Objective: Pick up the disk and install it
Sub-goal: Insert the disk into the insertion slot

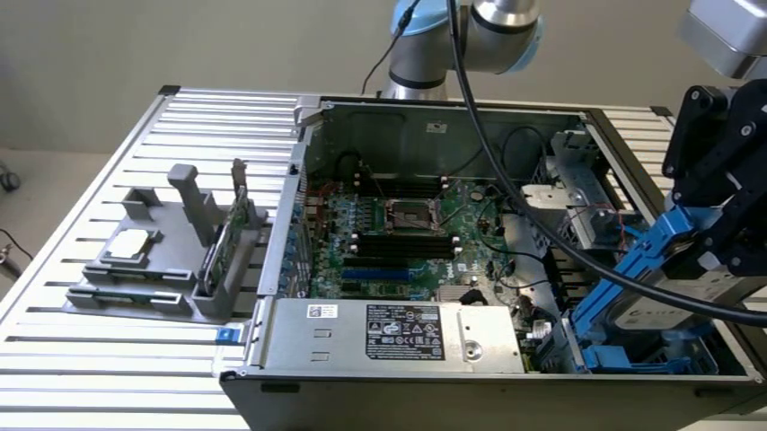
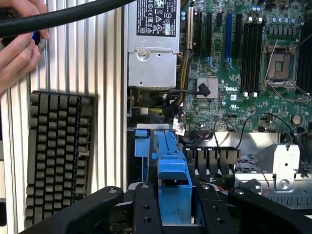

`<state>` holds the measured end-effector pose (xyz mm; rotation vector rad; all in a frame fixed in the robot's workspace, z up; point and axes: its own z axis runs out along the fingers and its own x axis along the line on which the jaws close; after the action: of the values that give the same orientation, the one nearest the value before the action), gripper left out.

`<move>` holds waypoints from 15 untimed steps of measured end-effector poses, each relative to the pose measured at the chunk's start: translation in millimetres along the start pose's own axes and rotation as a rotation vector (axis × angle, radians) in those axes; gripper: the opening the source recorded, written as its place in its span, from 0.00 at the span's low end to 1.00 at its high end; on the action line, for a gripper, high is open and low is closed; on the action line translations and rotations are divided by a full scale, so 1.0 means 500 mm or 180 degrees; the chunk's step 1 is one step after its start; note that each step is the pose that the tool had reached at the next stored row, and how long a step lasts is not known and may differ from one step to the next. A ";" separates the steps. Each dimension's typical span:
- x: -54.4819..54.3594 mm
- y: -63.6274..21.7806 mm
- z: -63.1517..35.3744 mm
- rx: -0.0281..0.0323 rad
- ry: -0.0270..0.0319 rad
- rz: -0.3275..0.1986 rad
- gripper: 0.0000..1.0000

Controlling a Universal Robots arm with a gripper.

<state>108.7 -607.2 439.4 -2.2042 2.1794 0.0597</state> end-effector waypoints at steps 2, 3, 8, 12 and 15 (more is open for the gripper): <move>0.001 0.000 0.002 -0.0001 0.0000 -0.0003 0.33; 0.001 -0.001 0.003 -0.0002 0.0000 -0.0004 0.33; 0.003 -0.002 0.010 -0.0011 -0.0007 -0.0010 0.33; 0.004 -0.003 0.016 -0.0020 -0.0019 -0.0013 0.33; 0.006 -0.004 0.022 -0.0028 -0.0030 -0.0016 0.33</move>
<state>110.9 -609.4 428.5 -2.2093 2.1731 0.0795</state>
